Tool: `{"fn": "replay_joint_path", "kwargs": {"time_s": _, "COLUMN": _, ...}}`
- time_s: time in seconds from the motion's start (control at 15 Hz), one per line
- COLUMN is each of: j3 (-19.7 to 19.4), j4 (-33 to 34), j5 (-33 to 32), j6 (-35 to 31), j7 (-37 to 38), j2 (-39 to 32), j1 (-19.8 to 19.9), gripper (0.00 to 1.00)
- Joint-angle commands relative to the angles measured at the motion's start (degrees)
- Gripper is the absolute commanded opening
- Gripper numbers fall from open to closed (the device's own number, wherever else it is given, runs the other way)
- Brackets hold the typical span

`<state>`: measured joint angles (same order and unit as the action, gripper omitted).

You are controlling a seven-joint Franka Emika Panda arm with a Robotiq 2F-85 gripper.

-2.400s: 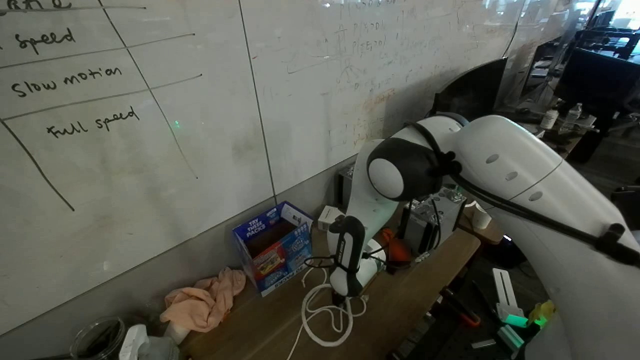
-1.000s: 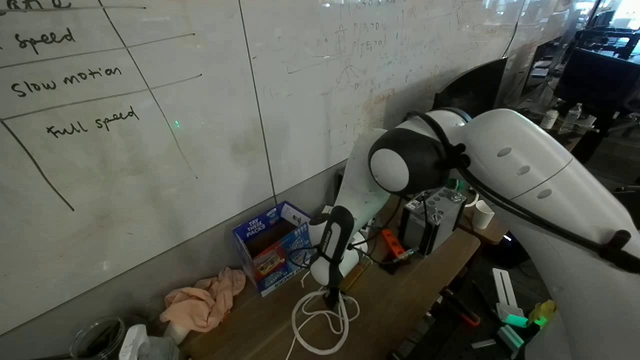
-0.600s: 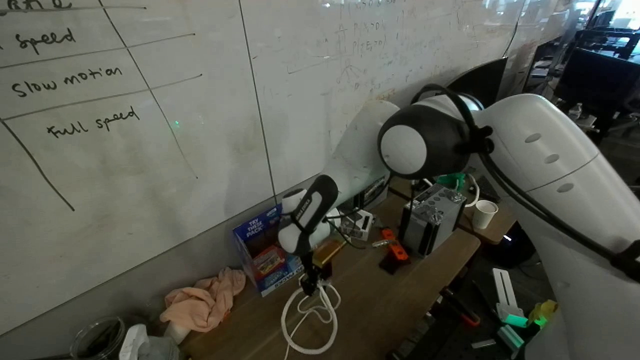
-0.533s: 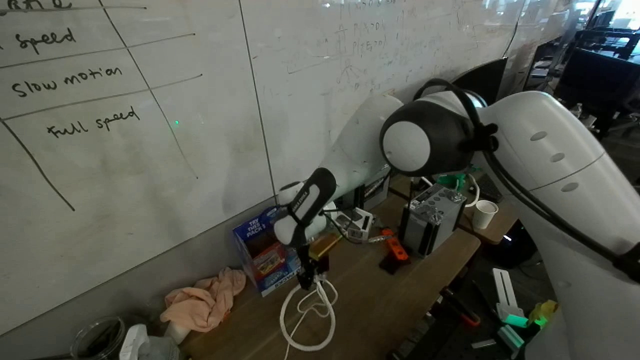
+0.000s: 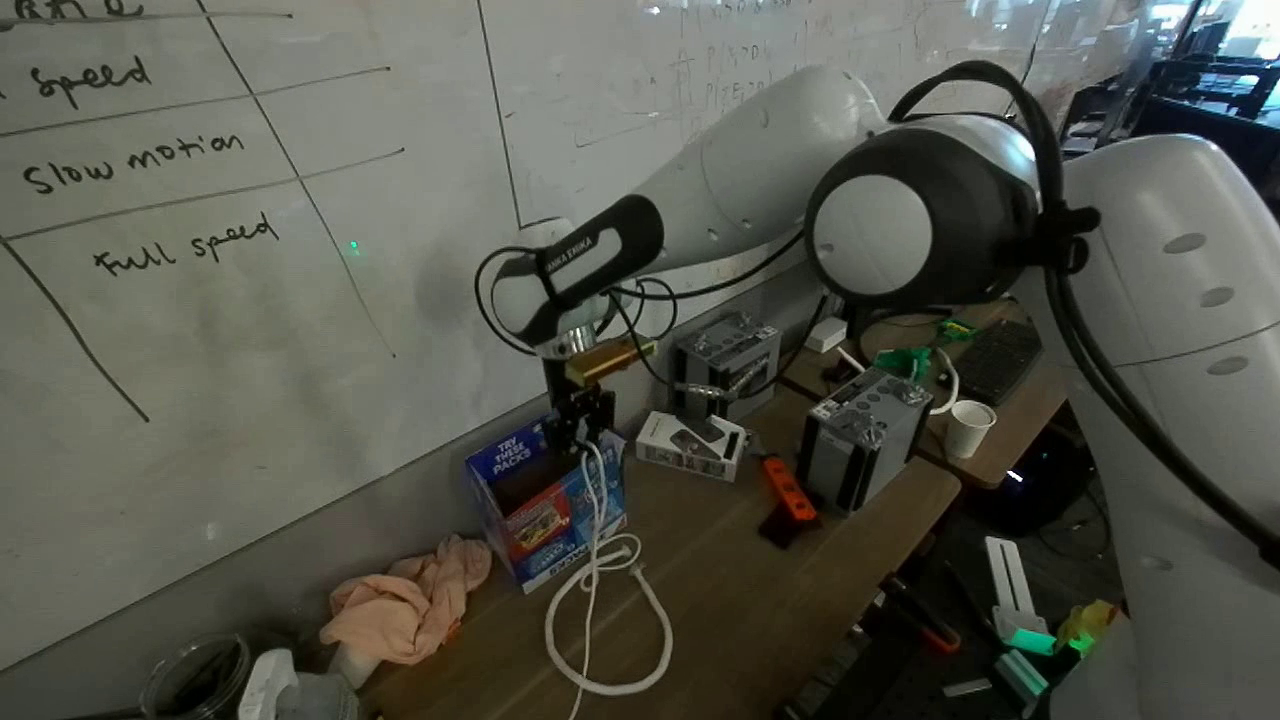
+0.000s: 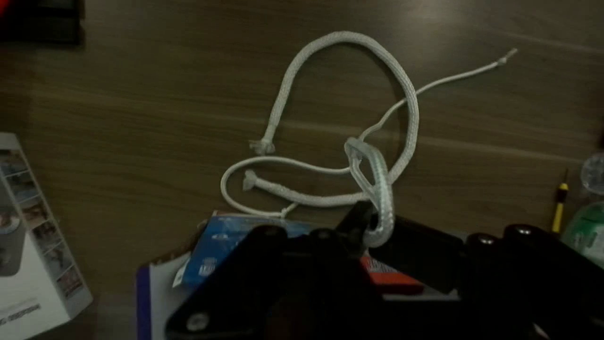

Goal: Put the strings in the blue box

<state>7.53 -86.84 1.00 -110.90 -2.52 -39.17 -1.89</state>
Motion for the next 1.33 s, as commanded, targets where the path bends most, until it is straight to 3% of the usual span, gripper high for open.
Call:
{"fn": "replay_joint_path", "kwargs": {"time_s": 0.0, "j3": -1.19, "j4": 6.06, "j5": 1.41, "j6": 4.19, "j7": 2.73, "j2": 1.7, "j1": -1.67, "gripper": 0.06}}
{"fn": "replay_joint_path", "kwargs": {"time_s": 0.73, "j3": -5.27, "j4": 18.3, "j5": -1.81, "j6": -2.93, "j7": 21.23, "j2": 5.06, "j1": -8.33, "gripper": 0.05}}
{"fn": "replay_joint_path", "kwargs": {"time_s": 1.27, "j3": -12.15, "j4": 18.38, "j5": -13.78, "j6": -16.69, "j7": 36.22, "j2": 7.76, "j1": -12.41, "gripper": 0.05}}
